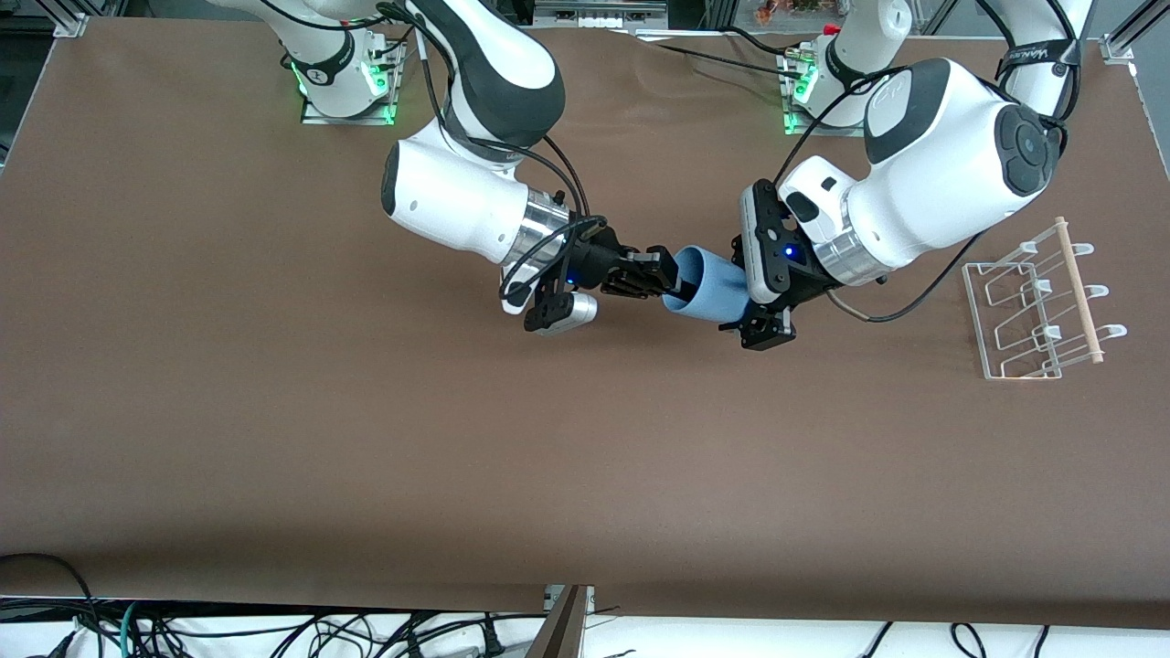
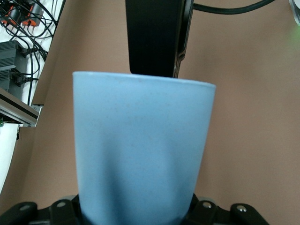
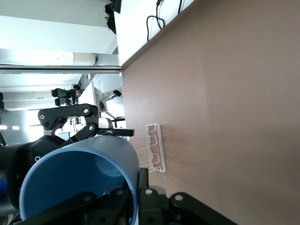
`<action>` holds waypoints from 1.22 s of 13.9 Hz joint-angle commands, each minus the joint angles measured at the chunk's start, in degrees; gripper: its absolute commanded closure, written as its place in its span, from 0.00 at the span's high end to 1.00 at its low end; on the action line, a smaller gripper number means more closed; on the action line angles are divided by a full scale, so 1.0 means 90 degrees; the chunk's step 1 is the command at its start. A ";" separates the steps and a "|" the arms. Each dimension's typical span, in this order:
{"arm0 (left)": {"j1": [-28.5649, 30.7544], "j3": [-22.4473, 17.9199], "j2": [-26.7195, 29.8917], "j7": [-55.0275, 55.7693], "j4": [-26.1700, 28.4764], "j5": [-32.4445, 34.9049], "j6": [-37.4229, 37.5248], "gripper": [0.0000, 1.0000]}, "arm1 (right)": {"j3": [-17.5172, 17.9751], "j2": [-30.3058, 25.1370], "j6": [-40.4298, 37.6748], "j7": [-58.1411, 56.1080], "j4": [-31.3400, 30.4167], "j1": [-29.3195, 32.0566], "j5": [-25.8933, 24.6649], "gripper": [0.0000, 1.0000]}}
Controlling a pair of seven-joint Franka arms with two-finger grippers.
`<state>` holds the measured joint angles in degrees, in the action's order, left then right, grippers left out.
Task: Transfer cup to left arm and place on rack
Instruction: 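Close the left gripper on the cup while the right gripper releases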
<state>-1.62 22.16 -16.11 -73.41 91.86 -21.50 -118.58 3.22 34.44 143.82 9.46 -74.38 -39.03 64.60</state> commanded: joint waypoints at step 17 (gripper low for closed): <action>0.0629 -0.1632 -0.0046 -0.0320 -0.0304 0.3457 0.1622 0.00 | -0.1625 -0.0720 -0.2848 -0.0104 -0.0085 0.0000 -0.1863 1.00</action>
<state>3.57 7.42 -16.20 -75.69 89.73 2.58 -104.95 -7.92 31.18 126.75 8.95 -73.35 -39.04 51.79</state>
